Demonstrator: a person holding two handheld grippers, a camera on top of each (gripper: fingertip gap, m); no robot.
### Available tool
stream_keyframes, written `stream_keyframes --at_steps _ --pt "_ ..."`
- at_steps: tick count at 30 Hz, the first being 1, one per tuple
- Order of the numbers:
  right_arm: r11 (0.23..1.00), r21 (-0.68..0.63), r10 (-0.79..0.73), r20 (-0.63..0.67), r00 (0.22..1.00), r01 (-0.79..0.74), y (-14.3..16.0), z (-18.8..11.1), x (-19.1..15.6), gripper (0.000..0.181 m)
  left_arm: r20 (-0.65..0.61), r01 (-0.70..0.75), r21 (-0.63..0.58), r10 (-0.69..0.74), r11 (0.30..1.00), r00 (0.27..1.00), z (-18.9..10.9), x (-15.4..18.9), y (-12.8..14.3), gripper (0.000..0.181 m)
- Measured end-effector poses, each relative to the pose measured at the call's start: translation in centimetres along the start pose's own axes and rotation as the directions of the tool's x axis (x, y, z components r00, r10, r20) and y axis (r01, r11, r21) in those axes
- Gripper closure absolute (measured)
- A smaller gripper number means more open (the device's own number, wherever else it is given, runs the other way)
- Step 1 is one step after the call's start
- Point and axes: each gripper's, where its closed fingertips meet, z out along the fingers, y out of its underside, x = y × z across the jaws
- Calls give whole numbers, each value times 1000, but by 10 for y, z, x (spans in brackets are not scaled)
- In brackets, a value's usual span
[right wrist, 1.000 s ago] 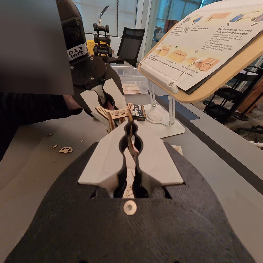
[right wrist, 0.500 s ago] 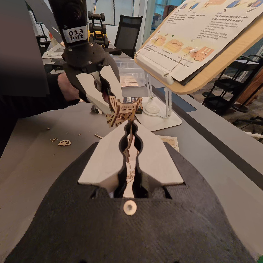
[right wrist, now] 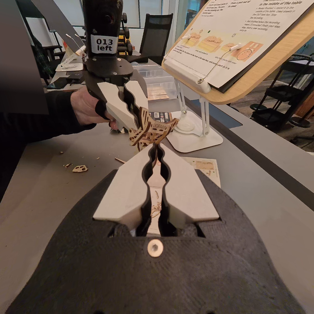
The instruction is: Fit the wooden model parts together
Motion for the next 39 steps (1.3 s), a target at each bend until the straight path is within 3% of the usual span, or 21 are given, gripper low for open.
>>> stream_keyframes --at_steps 5,14,29,39 --pt "1000 -20 11 3 1000 -11 6 4 1 181 -16 43 10 -43 999 999 4 -2 7 177" --pt "997 -68 34 -10 999 -34 22 11 7 181 -127 312 95 -300 945 945 7 -13 22 178" --pt "993 -77 89 -22 996 -90 29 16 13 181 -223 472 134 -438 871 871 12 -17 25 178" --pt "994 -73 78 -79 994 -84 32 16 22 181 -218 552 161 -516 818 829 13 -24 27 178"
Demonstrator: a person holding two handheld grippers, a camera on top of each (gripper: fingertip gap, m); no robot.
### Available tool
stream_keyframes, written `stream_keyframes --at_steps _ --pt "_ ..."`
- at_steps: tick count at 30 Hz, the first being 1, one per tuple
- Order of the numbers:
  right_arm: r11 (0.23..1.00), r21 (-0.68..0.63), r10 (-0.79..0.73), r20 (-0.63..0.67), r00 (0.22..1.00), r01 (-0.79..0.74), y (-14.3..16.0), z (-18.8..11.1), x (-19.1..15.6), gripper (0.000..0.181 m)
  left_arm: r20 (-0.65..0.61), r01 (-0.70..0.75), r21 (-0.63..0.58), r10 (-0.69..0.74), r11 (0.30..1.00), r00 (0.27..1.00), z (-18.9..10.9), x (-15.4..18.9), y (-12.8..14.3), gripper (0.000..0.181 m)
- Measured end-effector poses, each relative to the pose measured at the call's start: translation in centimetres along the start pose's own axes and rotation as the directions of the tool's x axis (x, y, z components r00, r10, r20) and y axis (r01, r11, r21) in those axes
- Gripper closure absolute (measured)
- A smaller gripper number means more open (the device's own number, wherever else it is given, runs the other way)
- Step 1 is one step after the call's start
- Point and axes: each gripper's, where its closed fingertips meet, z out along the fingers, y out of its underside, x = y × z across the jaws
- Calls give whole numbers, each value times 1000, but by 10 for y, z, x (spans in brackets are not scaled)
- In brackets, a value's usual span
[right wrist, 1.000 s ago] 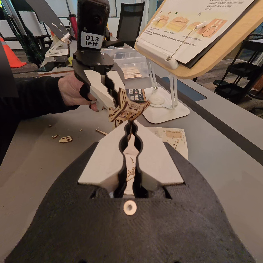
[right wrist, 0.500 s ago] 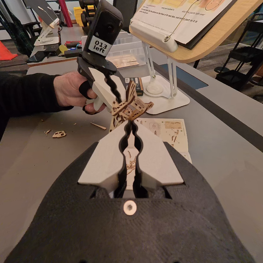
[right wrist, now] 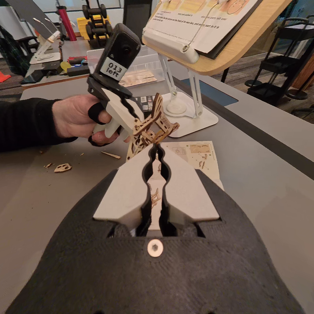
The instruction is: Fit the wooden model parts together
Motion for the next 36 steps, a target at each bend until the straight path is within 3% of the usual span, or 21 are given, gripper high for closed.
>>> stream_keyframes --at_steps 10,36 --pt "999 -43 -10 18 1000 11 7 1 -2 181 -2 111 48 -111 993 994 3 -8 -1 179" --pt "997 -42 73 121 990 -68 7 -4 -12 181 65 70 89 -76 994 995 8 -8 -5 179"
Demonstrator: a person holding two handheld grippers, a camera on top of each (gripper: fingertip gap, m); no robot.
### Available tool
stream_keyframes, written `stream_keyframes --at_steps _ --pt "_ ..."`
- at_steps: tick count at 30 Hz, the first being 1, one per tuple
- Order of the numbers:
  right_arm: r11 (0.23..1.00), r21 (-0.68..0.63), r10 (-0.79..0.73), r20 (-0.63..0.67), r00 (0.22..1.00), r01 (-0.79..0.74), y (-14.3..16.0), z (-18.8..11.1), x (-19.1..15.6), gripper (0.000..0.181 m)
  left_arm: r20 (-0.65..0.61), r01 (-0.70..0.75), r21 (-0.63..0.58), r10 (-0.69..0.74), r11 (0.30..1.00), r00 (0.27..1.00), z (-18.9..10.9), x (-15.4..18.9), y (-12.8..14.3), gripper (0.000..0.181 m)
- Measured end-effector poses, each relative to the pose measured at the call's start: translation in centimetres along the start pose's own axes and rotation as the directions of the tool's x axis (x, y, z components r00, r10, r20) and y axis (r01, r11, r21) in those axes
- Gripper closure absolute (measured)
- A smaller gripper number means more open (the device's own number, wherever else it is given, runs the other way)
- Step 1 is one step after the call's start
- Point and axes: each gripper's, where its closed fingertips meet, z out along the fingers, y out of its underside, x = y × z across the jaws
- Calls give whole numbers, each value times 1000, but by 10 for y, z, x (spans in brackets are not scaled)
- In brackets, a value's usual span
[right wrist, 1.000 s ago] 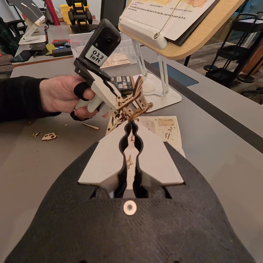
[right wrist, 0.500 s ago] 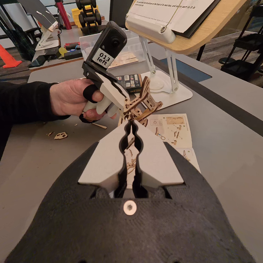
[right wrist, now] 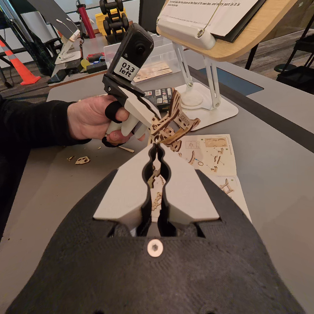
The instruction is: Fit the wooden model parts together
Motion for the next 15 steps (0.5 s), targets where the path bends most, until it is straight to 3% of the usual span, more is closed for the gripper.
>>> stream_keyframes --at_steps 6,15 --pt "999 31 23 22 999 -24 -4 -2 -2 181 19 -29 16 28 999 999 3 4 -3 180" --pt "996 84 31 3 1000 -31 -11 -5 2 181 144 -179 43 171 983 975 7 11 -11 180"
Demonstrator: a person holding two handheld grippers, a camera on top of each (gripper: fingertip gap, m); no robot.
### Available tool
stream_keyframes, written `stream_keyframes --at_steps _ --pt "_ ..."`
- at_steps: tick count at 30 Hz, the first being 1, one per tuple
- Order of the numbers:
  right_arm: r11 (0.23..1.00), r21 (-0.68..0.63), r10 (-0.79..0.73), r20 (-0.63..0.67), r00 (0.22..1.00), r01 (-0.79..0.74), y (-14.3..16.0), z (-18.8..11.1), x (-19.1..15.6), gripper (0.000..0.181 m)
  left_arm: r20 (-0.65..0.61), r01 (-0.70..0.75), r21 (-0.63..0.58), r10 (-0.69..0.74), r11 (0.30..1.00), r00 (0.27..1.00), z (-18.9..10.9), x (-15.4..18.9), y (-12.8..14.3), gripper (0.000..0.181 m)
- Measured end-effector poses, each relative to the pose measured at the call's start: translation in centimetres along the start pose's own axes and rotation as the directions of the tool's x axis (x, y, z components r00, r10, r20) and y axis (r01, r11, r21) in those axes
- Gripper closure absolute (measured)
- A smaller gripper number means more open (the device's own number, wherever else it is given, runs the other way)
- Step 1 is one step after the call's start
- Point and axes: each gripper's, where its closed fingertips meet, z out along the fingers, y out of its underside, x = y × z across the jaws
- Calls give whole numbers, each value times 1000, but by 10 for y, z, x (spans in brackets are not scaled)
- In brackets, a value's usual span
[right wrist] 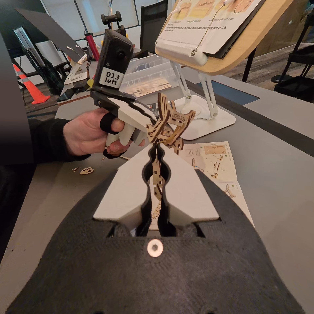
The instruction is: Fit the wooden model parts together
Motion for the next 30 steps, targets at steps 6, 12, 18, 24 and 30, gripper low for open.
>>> stream_keyframes --at_steps 6,12,18,24,30 --pt "1000 21 -9 -21 1000 9 -3 -6 5 181 36 -28 24 27 999 999 1 3 -7 180" --pt "999 41 -11 -24 1000 12 -4 -6 5 181 41 -20 46 18 999 999 4 5 -11 180" --pt "997 80 14 -18 1000 -13 -8 -5 6 181 53 -25 73 21 997 998 7 6 -14 180" --pt "993 114 44 -22 999 -41 -10 -5 8 181 80 -52 95 44 994 996 9 6 -17 180" --pt "991 120 66 -34 997 -62 -10 -4 10 181 94 -53 108 43 993 995 10 4 -19 180"
